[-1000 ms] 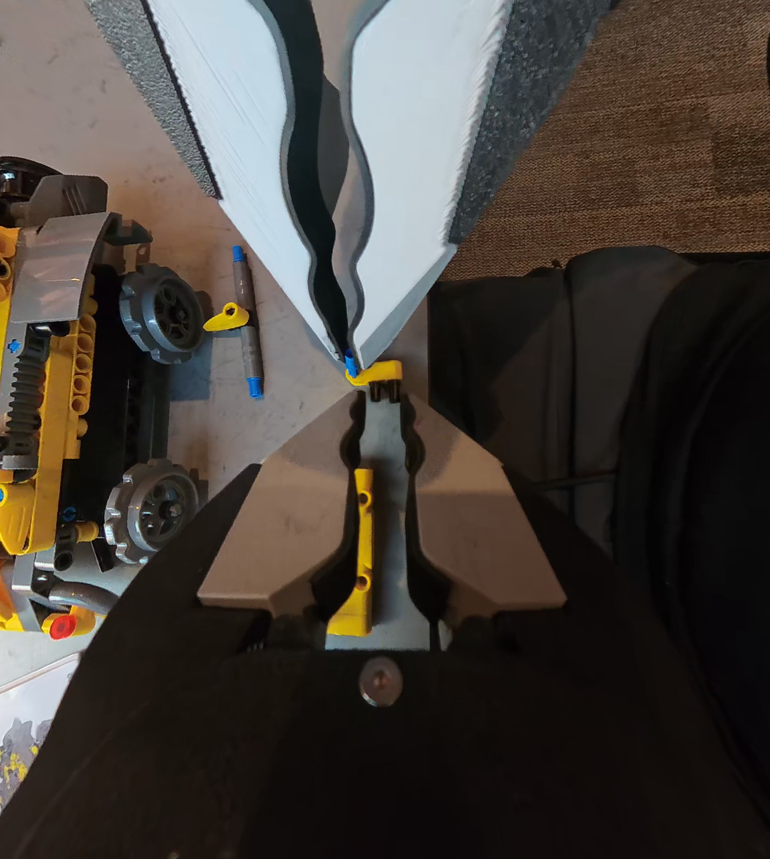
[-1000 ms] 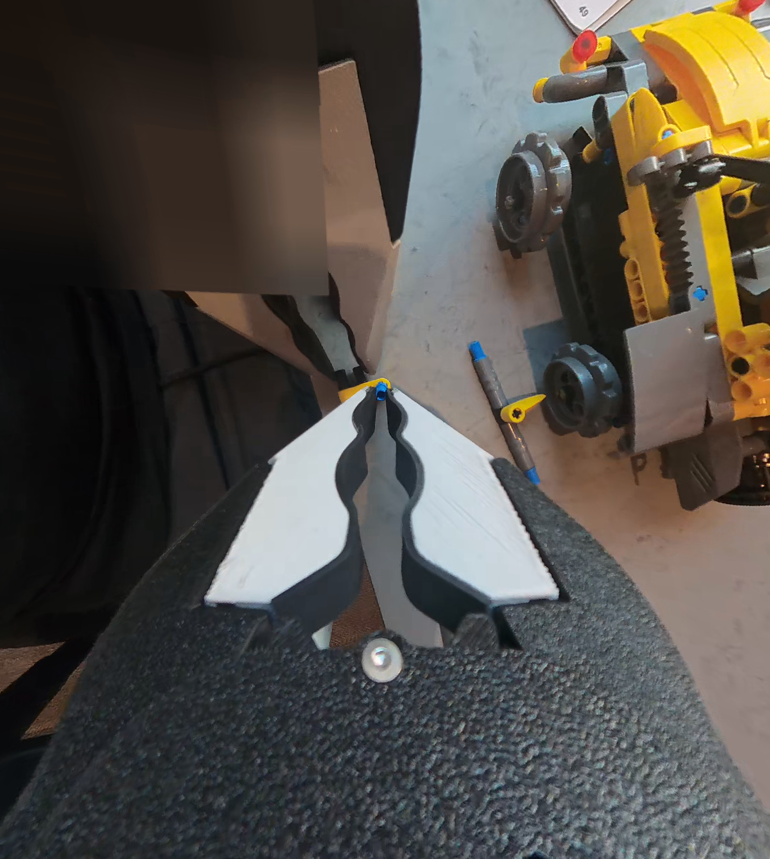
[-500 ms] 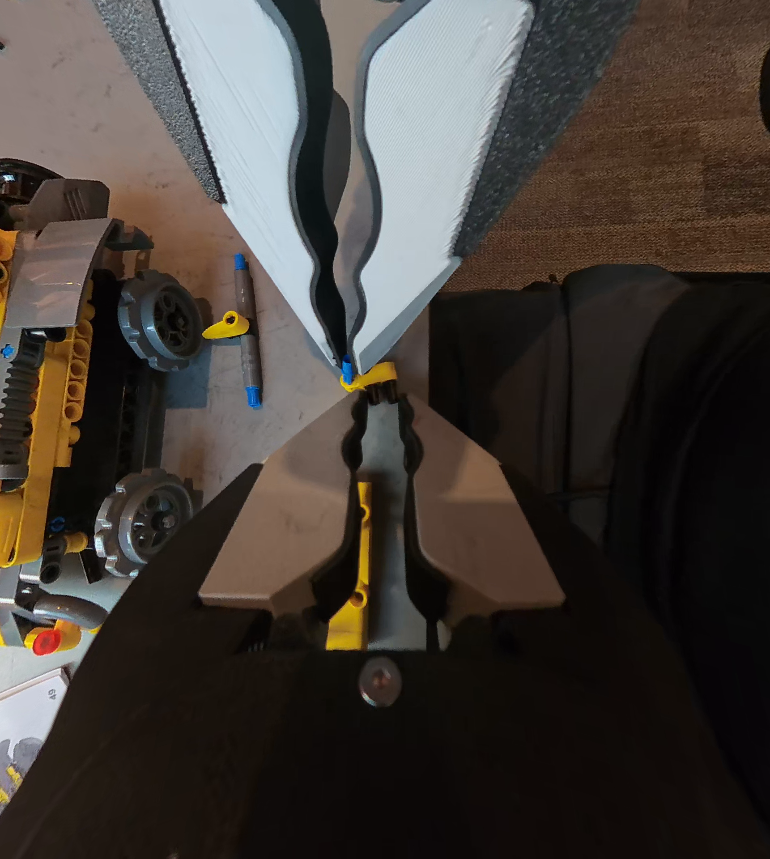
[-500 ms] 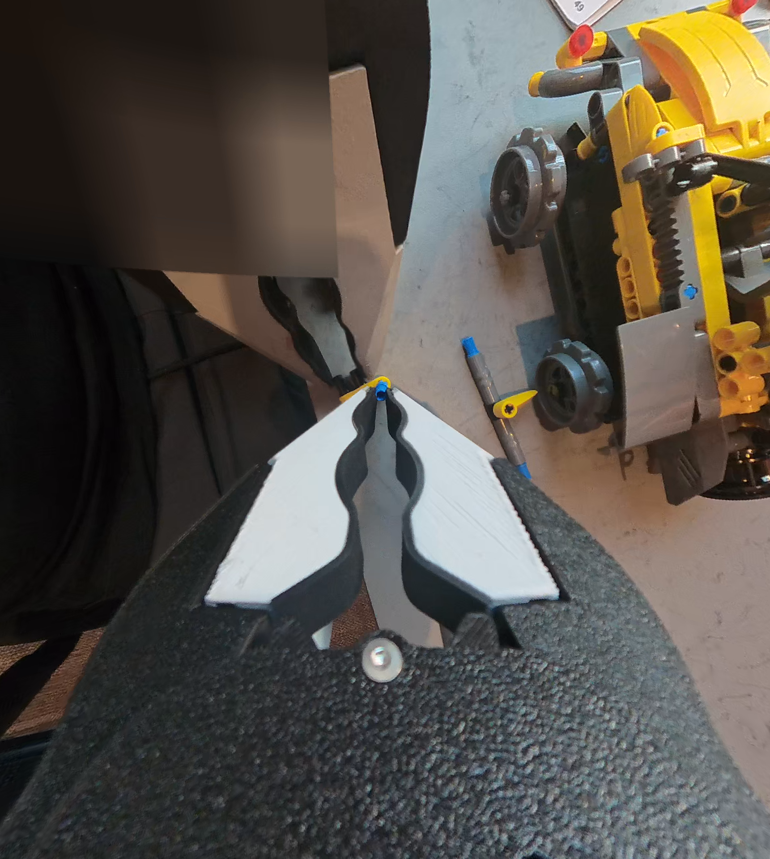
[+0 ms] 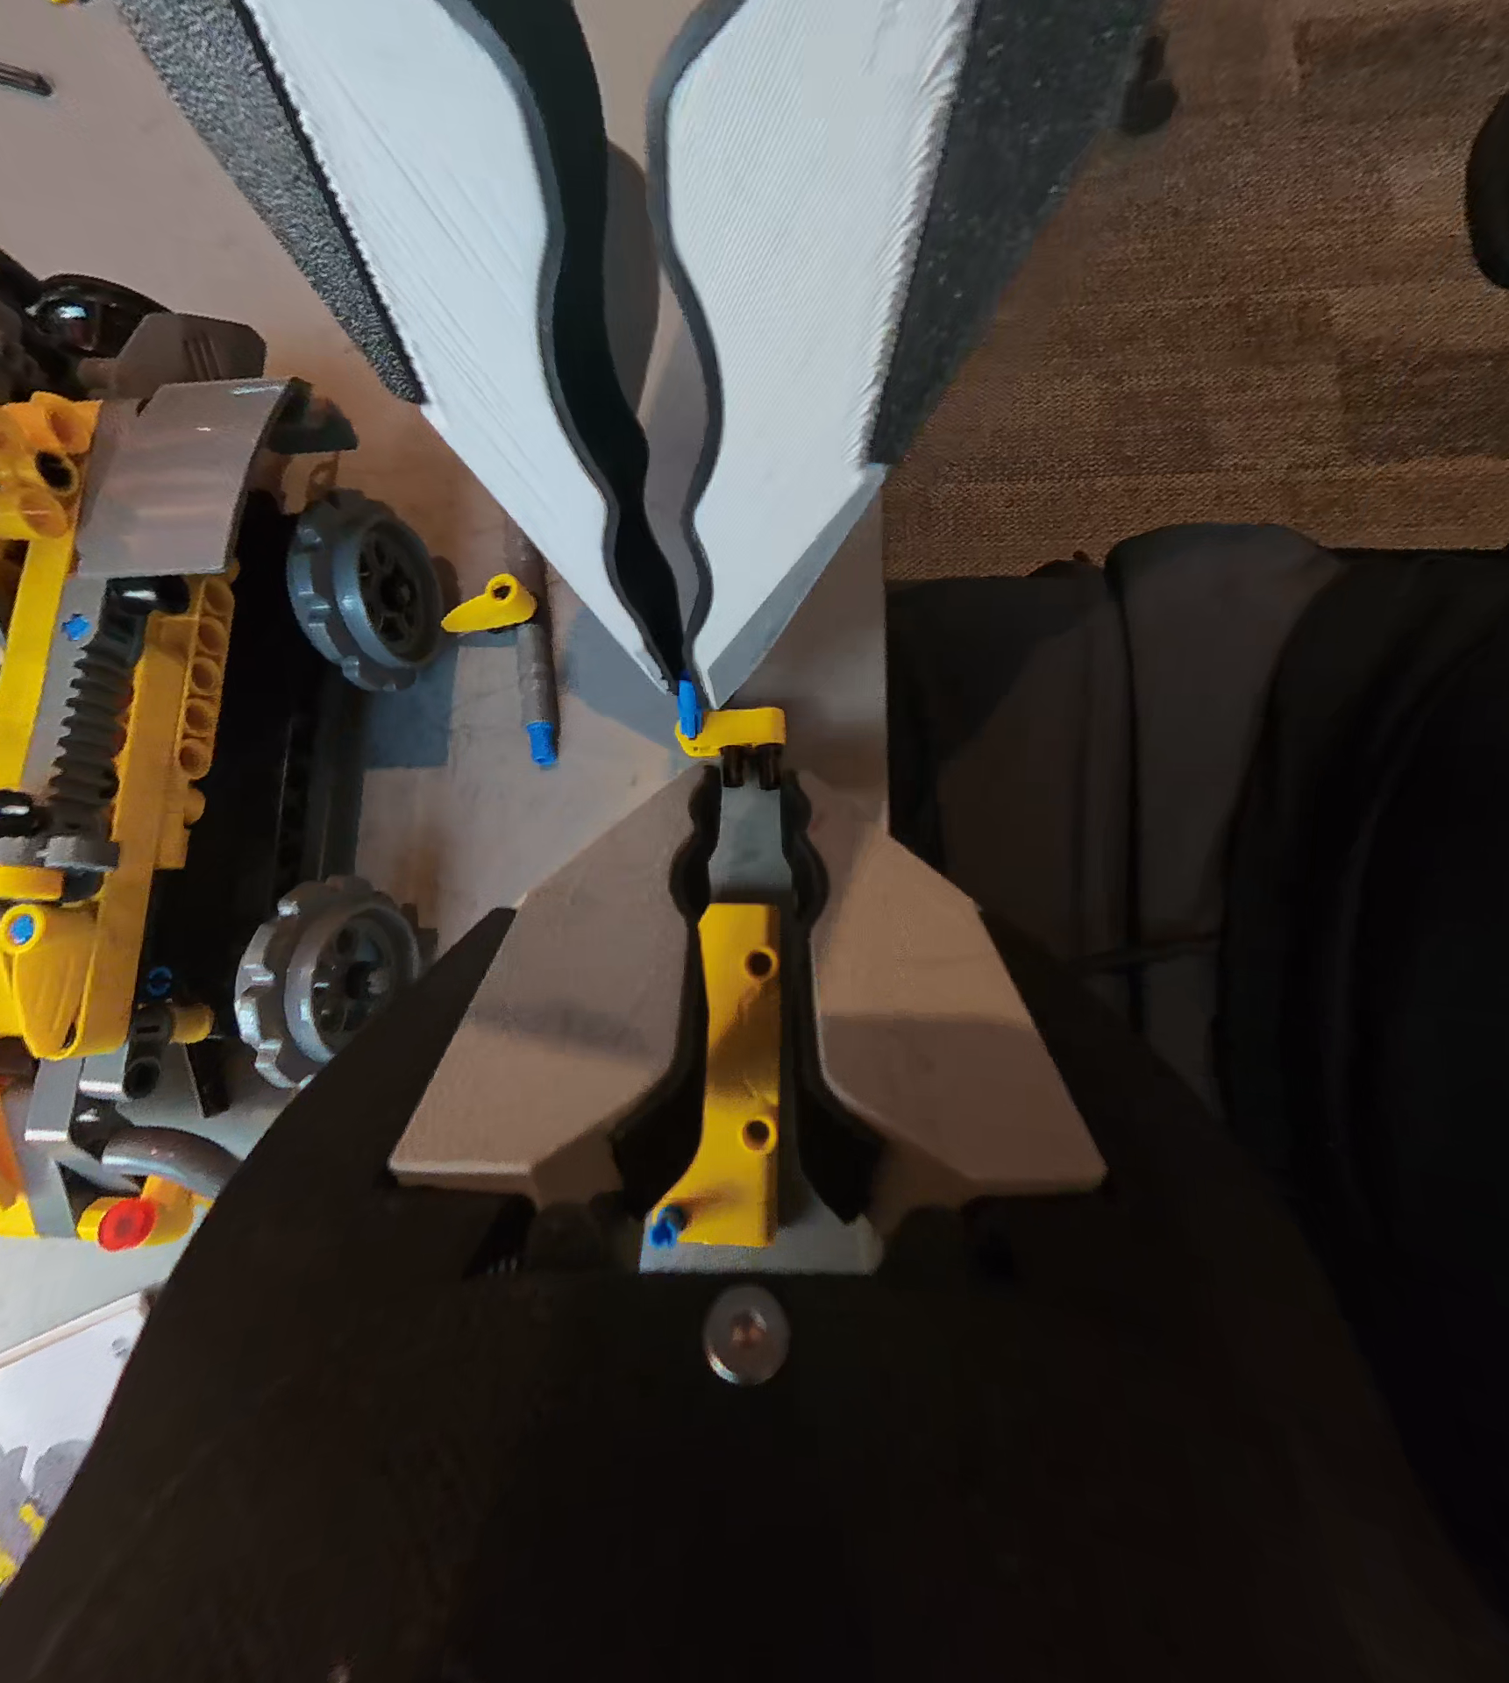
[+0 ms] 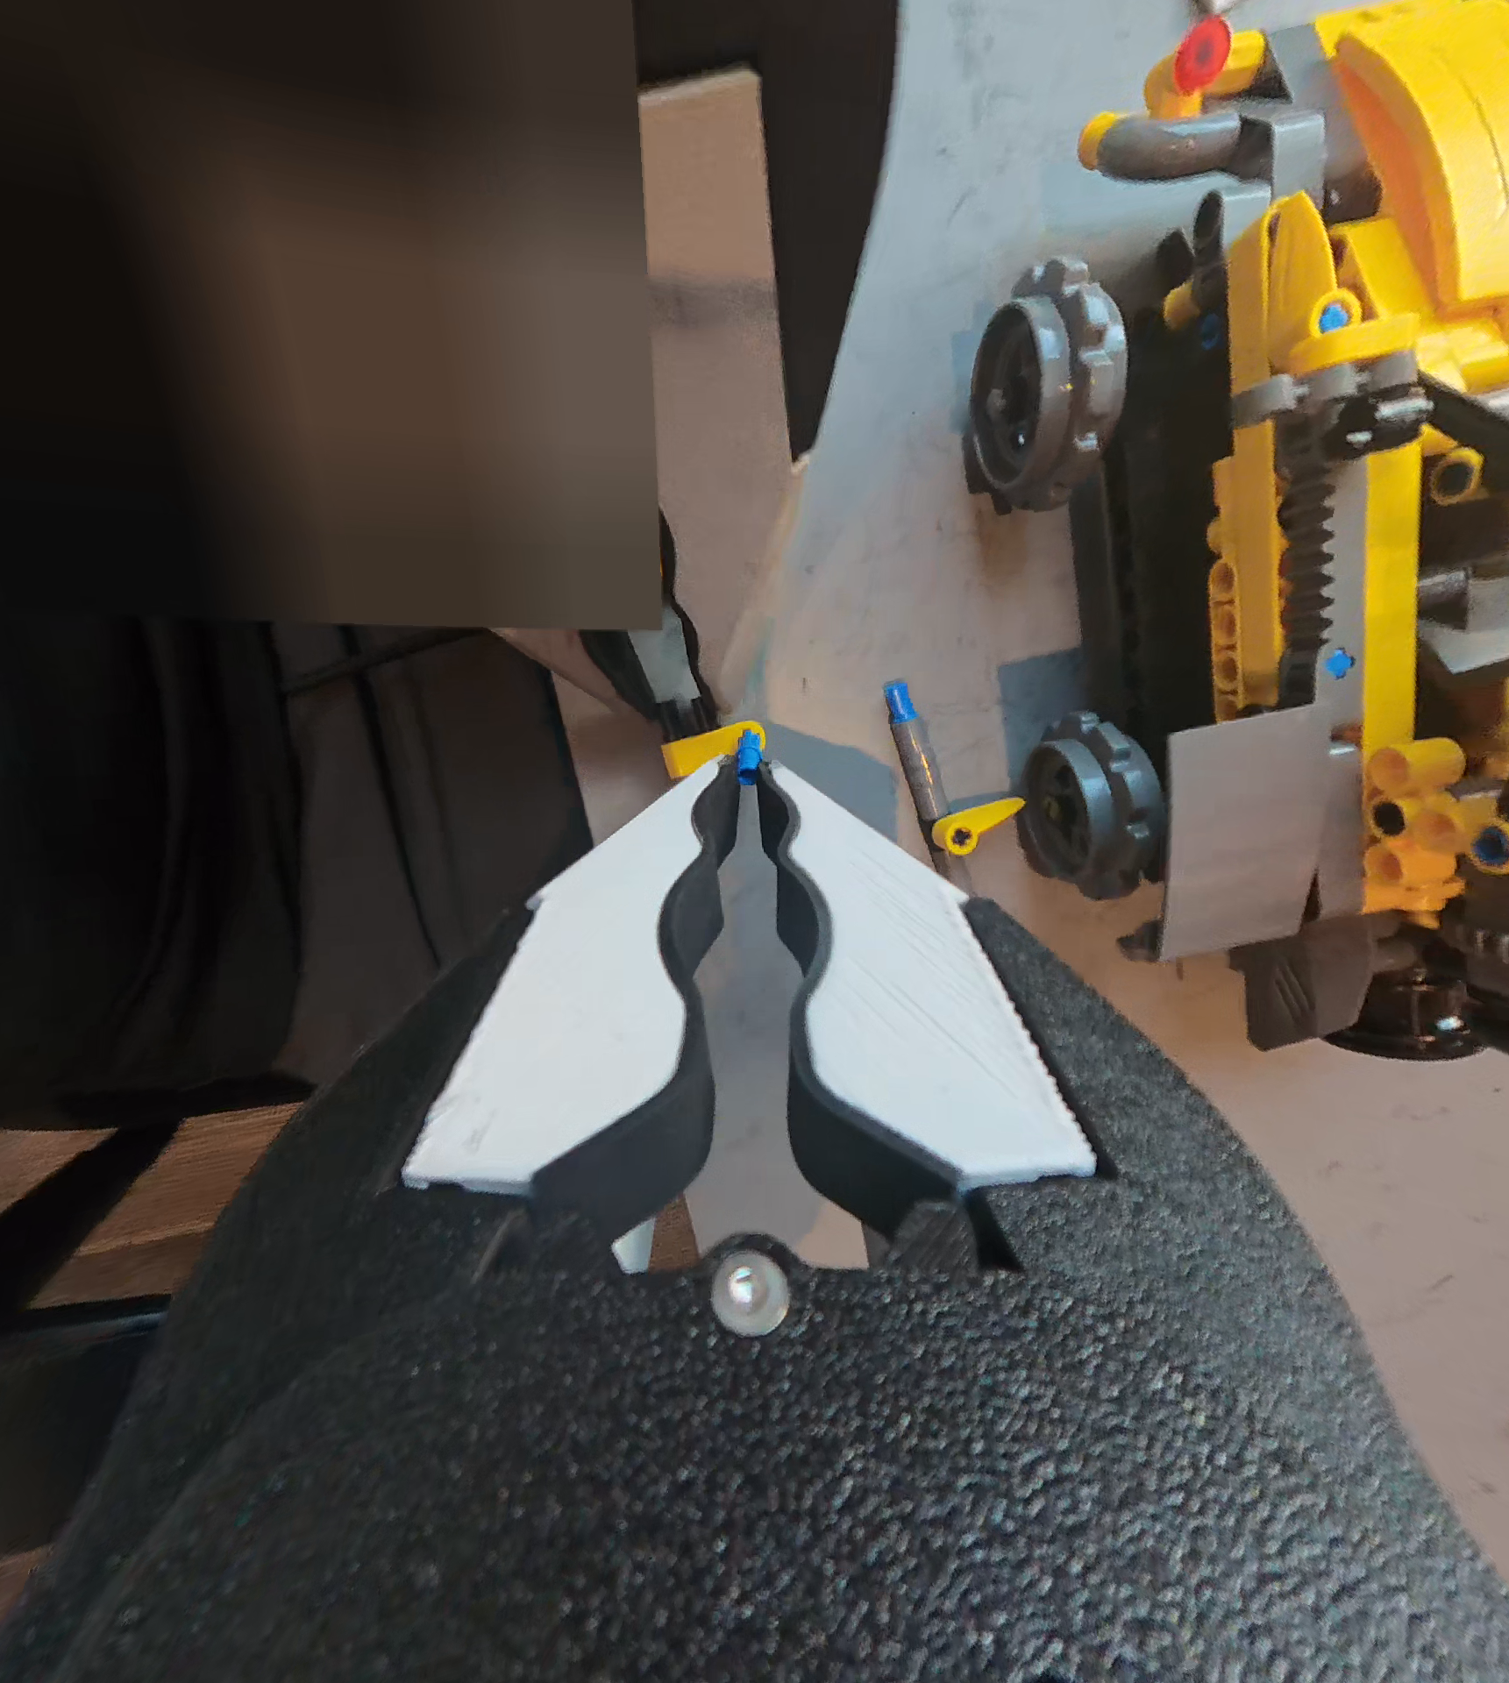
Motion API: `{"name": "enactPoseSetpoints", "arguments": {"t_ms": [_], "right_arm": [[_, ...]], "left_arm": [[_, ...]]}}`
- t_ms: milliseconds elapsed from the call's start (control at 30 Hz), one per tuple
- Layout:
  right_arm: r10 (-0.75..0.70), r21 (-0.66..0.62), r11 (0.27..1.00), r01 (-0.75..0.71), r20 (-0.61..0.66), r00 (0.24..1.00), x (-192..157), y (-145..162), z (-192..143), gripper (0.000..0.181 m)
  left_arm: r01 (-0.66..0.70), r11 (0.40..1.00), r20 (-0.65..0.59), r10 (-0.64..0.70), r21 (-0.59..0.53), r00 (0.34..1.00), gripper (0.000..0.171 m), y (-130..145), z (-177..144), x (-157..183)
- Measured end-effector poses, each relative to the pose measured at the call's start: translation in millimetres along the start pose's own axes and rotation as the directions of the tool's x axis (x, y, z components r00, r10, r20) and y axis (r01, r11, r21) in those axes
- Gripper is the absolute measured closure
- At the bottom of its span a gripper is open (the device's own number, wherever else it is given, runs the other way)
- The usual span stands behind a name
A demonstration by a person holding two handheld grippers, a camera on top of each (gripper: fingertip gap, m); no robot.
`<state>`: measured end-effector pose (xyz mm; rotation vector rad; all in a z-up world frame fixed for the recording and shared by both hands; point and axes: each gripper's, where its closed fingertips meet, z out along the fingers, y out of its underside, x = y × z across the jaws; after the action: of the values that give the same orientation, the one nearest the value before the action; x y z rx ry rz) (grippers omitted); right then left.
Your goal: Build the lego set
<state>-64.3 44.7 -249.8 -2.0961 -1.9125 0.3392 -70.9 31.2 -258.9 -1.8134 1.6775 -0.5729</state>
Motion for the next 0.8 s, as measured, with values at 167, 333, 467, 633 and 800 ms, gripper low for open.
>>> {"name": "enactPoseSetpoints", "arguments": {"t_ms": [167,333,467,633,800], "right_arm": [[0.134,0.025,0.991,-0.134,0.005,0.991,5.1,-2.8,0.8,0.177],[0.226,0.09,0.97,-0.225,-0.001,0.974,5.9,-7.6,-3.9,0.177],[0.281,0.125,0.953,-0.276,-0.025,0.959,9.8,-2.3,-13.4,0.177],[0.35,0.19,0.92,-0.343,-0.004,0.937,5.8,13.6,-24.6,0.177],[0.395,0.213,0.896,-0.391,0.027,0.918,0.7,30.4,-27.2,0.177]], "left_arm": [[-0.001,1.0,0.112,0.001,0.008,0.994,0.154,0.5,-9.0,-9.6],[0.082,0.995,0.218,-0.091,0.049,0.972,0.146,-13.3,-14.7,-10.5],[0.145,0.989,0.211,-0.142,0.001,0.967,0.148,-8.2,-1.2,-11.4],[0.126,0.991,0.162,-0.117,-0.046,0.98,0.16,-6.0,6.9,-5.5],[0.052,0.998,0.034,-0.05,-0.045,0.998,0.156,-14.5,14.4,5.5]]}}
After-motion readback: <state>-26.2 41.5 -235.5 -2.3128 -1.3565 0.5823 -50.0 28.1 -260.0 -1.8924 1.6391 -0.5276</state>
